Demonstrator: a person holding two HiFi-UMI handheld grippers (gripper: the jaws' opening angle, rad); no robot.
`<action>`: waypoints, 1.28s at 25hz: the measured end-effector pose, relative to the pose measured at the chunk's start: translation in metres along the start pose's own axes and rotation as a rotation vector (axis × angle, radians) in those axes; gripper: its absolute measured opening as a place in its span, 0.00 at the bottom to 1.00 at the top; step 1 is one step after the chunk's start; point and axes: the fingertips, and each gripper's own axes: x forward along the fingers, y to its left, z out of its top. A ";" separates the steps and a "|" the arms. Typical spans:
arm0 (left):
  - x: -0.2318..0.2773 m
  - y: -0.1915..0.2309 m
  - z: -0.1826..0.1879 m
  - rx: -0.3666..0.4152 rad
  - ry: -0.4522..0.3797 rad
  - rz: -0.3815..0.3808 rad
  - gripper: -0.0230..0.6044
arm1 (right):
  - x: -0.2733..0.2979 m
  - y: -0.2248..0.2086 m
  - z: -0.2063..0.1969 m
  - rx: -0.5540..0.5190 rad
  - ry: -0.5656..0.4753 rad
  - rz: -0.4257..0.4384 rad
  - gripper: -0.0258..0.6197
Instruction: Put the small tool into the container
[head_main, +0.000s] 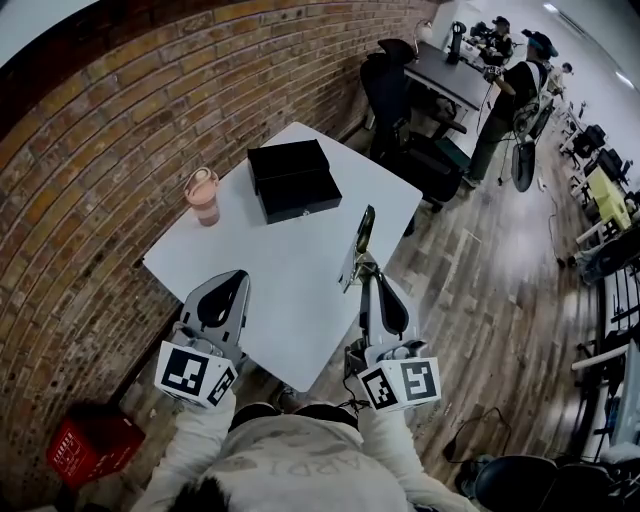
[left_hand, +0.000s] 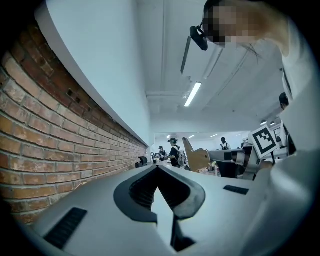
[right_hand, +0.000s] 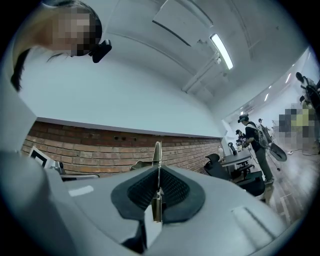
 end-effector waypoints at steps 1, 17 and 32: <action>0.006 0.002 -0.001 0.000 0.000 0.000 0.04 | 0.006 -0.003 -0.002 0.001 0.000 0.003 0.07; 0.092 0.035 -0.005 0.019 0.046 -0.007 0.04 | 0.092 -0.052 -0.024 0.051 0.021 0.028 0.07; 0.114 0.052 -0.019 0.003 0.081 -0.042 0.04 | 0.128 -0.051 -0.034 0.029 0.047 0.034 0.07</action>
